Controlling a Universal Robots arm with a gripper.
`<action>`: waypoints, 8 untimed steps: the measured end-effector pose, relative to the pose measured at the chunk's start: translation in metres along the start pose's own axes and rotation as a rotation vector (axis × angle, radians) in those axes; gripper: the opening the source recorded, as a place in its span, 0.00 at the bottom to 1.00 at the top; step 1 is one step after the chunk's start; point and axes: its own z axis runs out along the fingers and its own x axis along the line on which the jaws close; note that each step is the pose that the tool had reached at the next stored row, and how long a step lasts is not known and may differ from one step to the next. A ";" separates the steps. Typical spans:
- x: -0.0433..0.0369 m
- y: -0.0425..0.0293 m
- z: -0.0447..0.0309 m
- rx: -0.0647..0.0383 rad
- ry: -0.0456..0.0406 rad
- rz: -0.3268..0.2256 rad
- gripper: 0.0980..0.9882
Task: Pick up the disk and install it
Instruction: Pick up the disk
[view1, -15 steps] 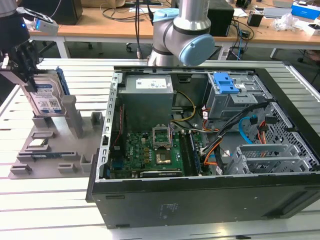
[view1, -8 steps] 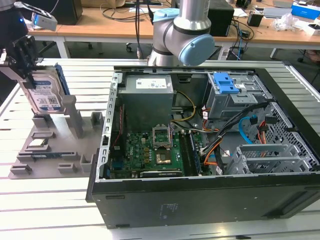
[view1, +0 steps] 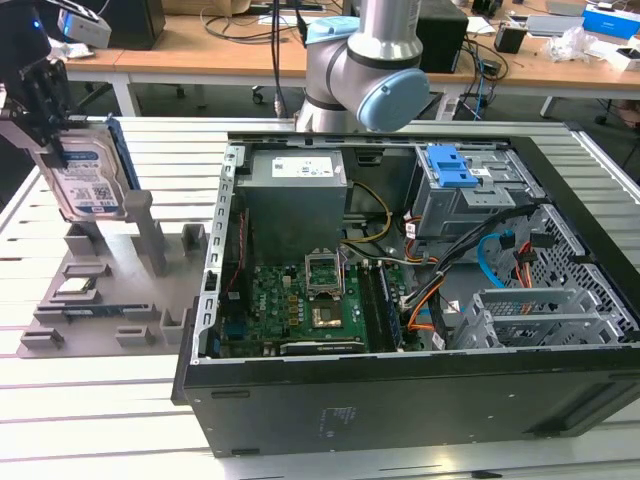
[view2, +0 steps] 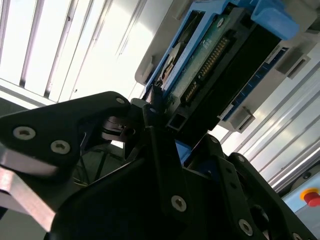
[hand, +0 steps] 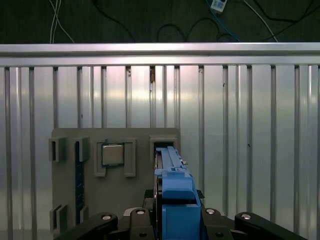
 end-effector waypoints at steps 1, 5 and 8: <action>-0.0001 -0.0001 -0.0036 0.000 0.0001 0.000 0.30; -0.0003 -0.0002 -0.0105 0.000 0.0000 0.000 0.30; -0.0005 -0.0003 -0.0159 0.000 0.0000 0.000 0.30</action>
